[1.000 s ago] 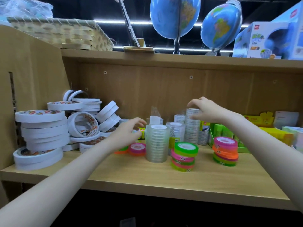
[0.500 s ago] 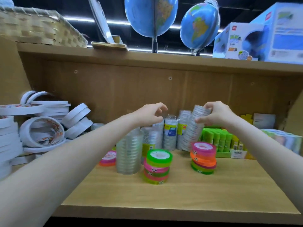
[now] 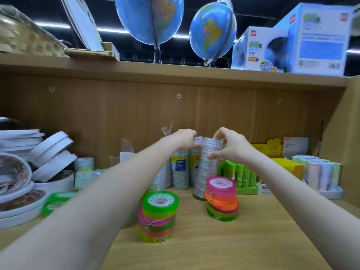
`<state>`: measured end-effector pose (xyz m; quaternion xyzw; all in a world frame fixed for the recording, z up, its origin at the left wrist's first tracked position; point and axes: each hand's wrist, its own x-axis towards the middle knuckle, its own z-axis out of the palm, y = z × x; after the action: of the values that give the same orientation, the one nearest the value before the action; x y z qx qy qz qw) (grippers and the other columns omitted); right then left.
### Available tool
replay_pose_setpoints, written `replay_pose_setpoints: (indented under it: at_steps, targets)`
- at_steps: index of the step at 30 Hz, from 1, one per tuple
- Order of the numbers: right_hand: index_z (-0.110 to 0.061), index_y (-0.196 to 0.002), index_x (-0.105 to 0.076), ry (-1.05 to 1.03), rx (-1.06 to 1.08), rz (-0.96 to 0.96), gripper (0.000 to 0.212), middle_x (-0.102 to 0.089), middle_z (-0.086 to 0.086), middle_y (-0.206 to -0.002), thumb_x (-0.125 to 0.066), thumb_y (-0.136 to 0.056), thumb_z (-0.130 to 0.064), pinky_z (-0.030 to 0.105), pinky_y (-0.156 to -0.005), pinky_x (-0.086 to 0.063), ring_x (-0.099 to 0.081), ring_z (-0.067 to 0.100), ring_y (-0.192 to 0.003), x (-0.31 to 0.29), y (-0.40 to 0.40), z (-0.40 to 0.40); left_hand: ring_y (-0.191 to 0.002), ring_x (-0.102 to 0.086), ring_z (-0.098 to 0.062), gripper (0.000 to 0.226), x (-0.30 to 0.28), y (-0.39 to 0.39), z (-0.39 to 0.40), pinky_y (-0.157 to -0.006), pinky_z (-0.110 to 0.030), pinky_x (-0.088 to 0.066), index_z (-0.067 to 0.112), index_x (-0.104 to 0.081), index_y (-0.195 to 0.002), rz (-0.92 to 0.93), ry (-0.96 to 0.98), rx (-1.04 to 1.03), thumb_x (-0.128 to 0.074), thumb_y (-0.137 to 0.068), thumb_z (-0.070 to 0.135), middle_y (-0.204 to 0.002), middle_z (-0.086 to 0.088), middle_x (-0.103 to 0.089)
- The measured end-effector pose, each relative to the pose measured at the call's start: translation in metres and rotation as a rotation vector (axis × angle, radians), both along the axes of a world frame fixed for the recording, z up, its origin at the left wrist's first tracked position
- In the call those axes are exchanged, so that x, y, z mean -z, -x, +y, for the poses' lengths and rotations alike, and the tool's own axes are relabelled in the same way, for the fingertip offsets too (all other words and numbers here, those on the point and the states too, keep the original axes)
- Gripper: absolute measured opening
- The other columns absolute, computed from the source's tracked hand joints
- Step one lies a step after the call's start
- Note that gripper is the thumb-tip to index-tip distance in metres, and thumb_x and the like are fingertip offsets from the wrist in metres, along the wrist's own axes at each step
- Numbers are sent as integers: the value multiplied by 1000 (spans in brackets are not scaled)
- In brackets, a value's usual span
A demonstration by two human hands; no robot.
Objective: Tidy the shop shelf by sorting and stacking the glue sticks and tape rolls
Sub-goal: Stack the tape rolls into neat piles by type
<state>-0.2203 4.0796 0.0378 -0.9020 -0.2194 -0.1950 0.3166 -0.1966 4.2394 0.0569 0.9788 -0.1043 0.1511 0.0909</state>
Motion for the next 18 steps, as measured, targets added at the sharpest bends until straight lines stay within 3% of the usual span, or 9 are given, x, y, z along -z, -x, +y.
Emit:
replay_pose_setpoints:
  at_steps: [3, 6, 8, 11, 15, 18]
  targets:
    - [-13, -100, -50, 58, 24, -40, 48, -58, 4, -98, -82, -67, -24, 33, -71, -54, -62, 23, -84, -1, -2, 6, -100, -51, -22, 33, -3, -1, 4, -81, -32, -38, 9, -51, -109, 55, -53, 12, -48, -95, 38, -118, -11, -56]
    - [-15, -98, -48, 89, 59, -43, 48, -57, 6, -104, -82, -67, -26, 44, -85, -51, -60, 27, -95, -2, -4, 13, -108, -51, -24, 38, -9, 2, 15, -85, -33, -39, 8, -50, -115, 115, -108, -14, -46, -95, 40, -122, -9, -54]
    - [-16, -97, -46, 101, 68, -54, 48, -54, 5, -104, -82, -67, -25, 43, -84, -51, -59, 27, -93, -2, -6, 19, -111, -51, -24, 41, -12, 5, 22, -85, -32, -39, 9, -50, -120, 117, -133, -31, -47, -95, 41, -124, -7, -53]
    - [-14, -101, -47, 158, 91, -94, 48, -50, 2, -100, -81, -69, -26, 32, -76, -45, -52, 21, -91, -1, -13, 29, -100, -52, -21, 33, -10, 3, 33, -82, -32, -41, 15, -53, -110, 114, -77, -8, -51, -92, 44, -121, -6, -56]
    - [-9, -111, -49, 239, 113, -143, 55, -50, 9, -109, -80, -69, -28, 30, -74, -39, -48, 23, -94, 2, -28, 40, -115, -49, -23, 58, -9, 6, 42, -93, -34, -40, 7, -39, -131, 73, 12, 4, -47, -92, 50, -132, -9, -49]
    - [-8, -113, -46, 258, 104, -143, 58, -39, 10, -110, -79, -70, -31, 32, -75, -41, -46, 23, -90, 3, -35, 42, -109, -50, -21, 49, -11, 16, 56, -91, -34, -40, 10, -44, -125, 0, 102, 23, -43, -94, 48, -126, -8, -54]
